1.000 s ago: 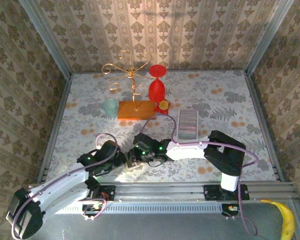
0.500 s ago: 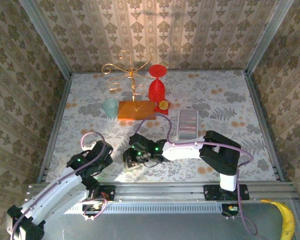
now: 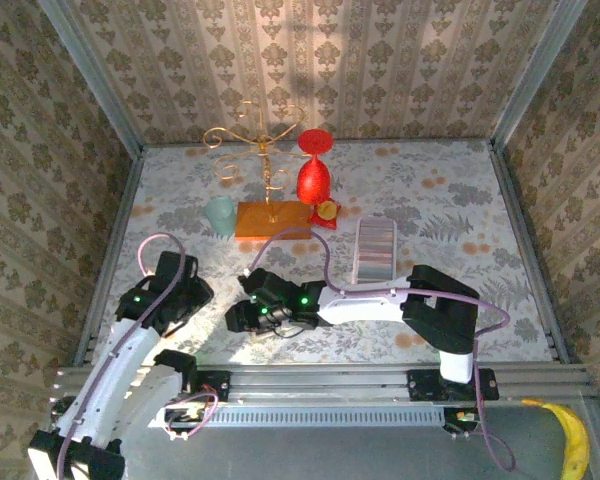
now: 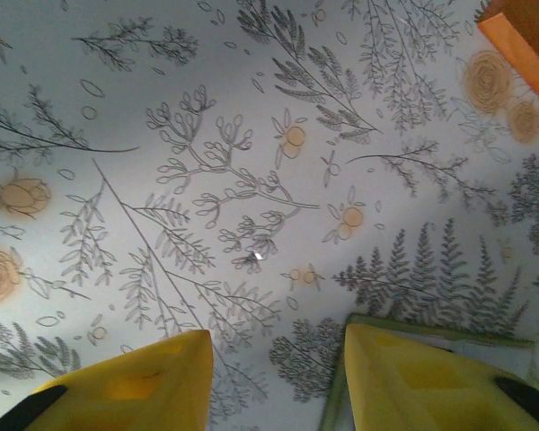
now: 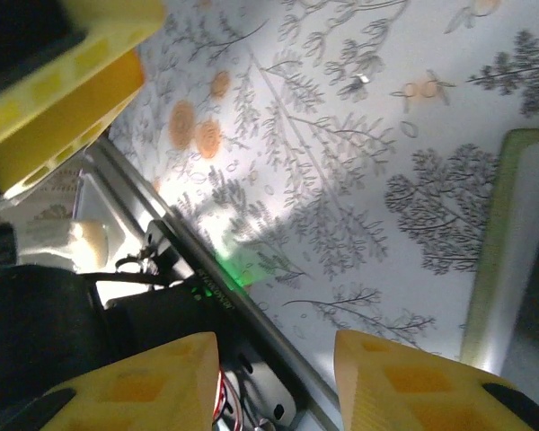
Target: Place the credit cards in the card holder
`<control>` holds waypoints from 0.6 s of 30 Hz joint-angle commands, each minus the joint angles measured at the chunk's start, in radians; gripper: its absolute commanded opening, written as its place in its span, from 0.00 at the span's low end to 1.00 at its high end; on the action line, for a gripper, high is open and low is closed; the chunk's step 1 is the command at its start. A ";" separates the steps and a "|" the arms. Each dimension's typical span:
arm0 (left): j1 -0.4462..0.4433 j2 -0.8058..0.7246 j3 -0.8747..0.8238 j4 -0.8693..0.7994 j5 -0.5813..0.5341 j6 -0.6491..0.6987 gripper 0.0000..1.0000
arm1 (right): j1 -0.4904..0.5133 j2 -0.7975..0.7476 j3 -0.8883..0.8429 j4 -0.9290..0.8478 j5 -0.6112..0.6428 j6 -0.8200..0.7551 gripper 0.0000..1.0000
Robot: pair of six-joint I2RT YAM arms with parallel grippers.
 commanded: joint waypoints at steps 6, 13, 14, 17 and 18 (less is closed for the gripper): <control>0.060 0.042 0.006 0.054 0.210 0.118 0.43 | 0.041 -0.220 -0.081 -0.138 0.115 -0.197 0.40; 0.052 0.032 -0.075 0.129 0.293 0.108 0.43 | -0.073 -0.376 -0.308 -0.210 0.356 -0.016 0.54; 0.045 0.031 -0.087 0.142 0.301 0.101 0.42 | -0.098 -0.357 -0.331 -0.166 0.314 -0.004 0.54; 0.010 0.030 -0.115 0.175 0.308 0.086 0.42 | -0.122 -0.254 -0.272 -0.167 0.227 -0.019 0.55; -0.004 0.034 -0.119 0.184 0.303 0.088 0.43 | -0.120 -0.219 -0.232 -0.203 0.215 -0.022 0.55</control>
